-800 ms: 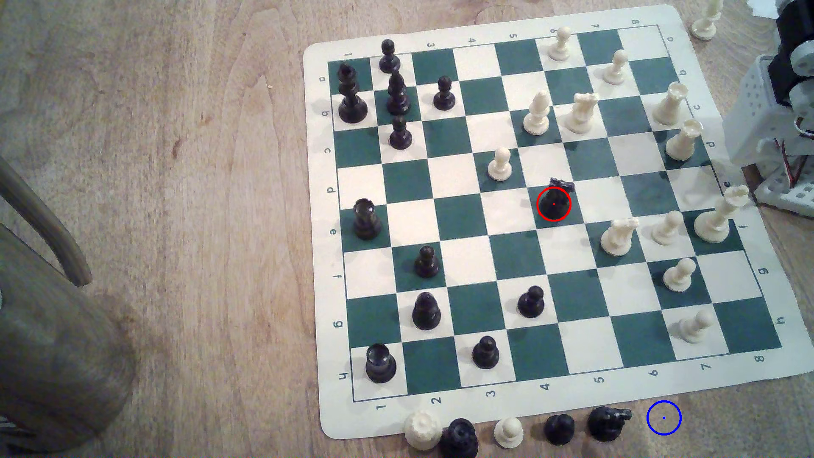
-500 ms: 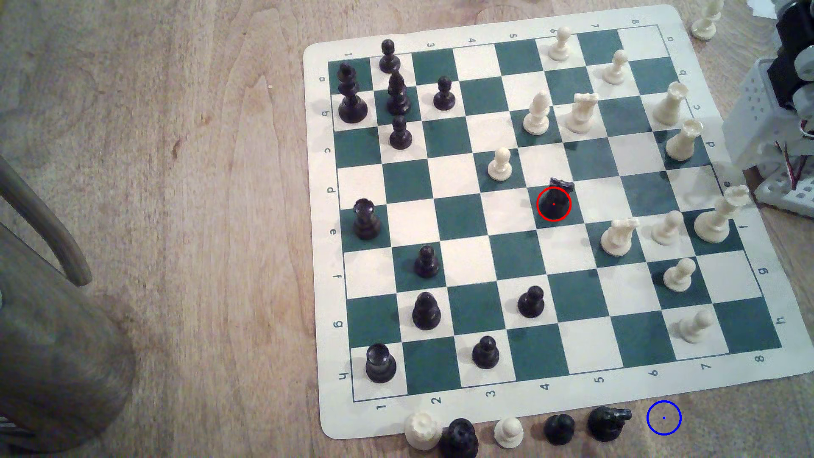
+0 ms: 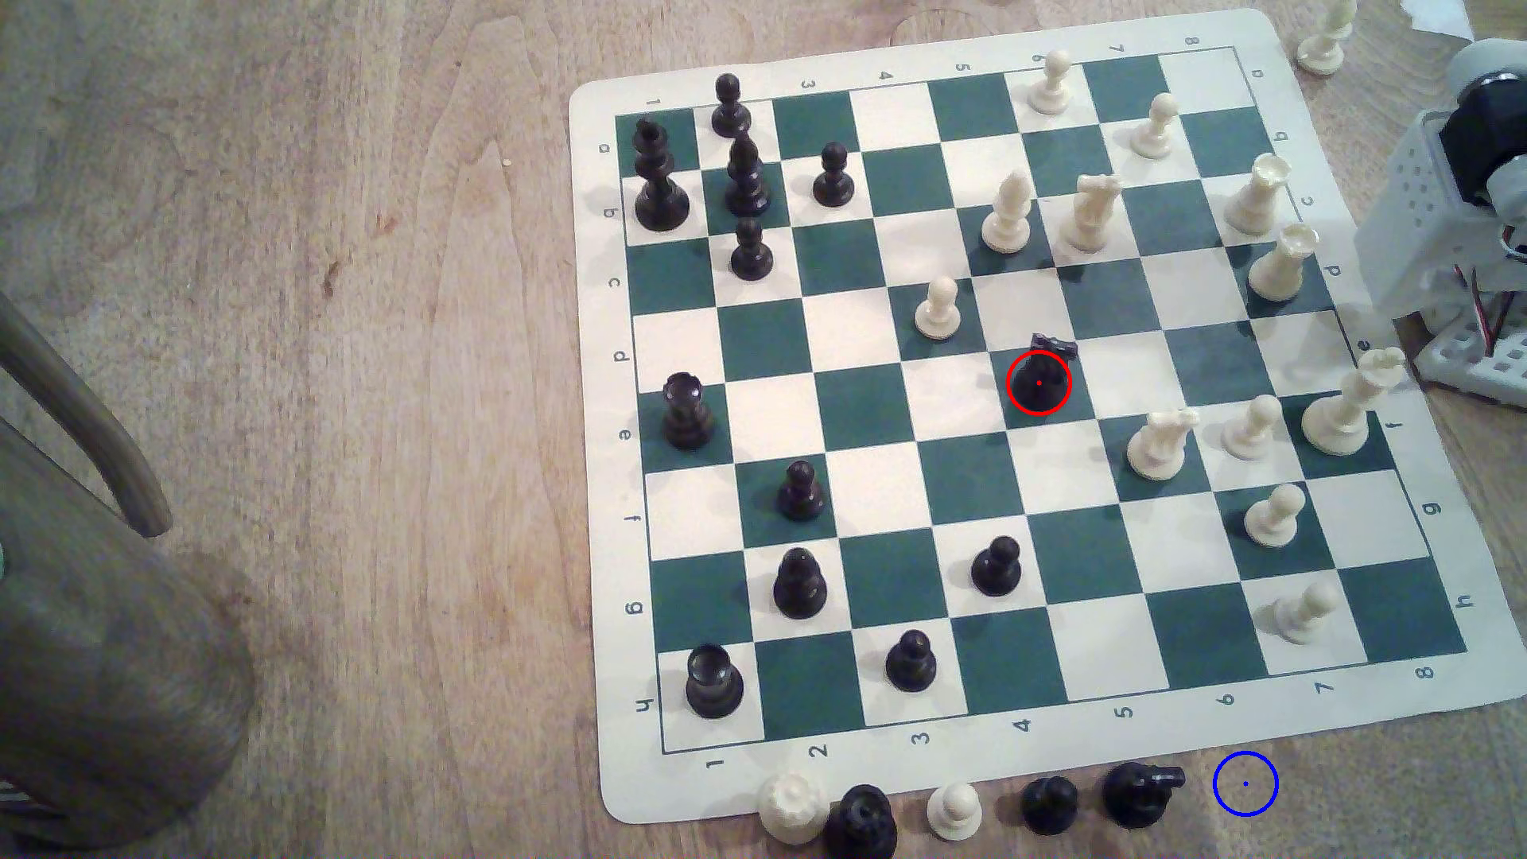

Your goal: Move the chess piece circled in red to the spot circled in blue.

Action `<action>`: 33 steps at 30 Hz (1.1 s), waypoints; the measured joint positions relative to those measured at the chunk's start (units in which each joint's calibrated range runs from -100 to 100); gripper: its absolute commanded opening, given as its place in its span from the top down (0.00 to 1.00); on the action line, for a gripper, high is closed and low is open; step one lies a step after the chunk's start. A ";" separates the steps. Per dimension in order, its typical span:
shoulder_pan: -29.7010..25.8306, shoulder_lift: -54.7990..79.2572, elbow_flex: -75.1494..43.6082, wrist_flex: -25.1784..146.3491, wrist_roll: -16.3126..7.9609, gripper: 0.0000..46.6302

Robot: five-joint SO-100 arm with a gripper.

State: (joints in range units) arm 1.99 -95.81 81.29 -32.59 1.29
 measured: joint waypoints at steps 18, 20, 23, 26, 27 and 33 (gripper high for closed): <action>1.40 0.00 -9.13 28.76 0.00 1.00; 1.77 0.00 -9.13 34.82 -0.15 1.00; 1.84 1.17 -12.56 45.98 0.00 1.00; 2.06 5.53 -18.35 61.12 -1.27 1.00; 1.84 8.13 -21.33 66.37 -2.05 1.00; -0.22 18.27 -29.73 84.62 -6.35 1.00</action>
State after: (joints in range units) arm 1.77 -77.55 51.56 52.03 -5.05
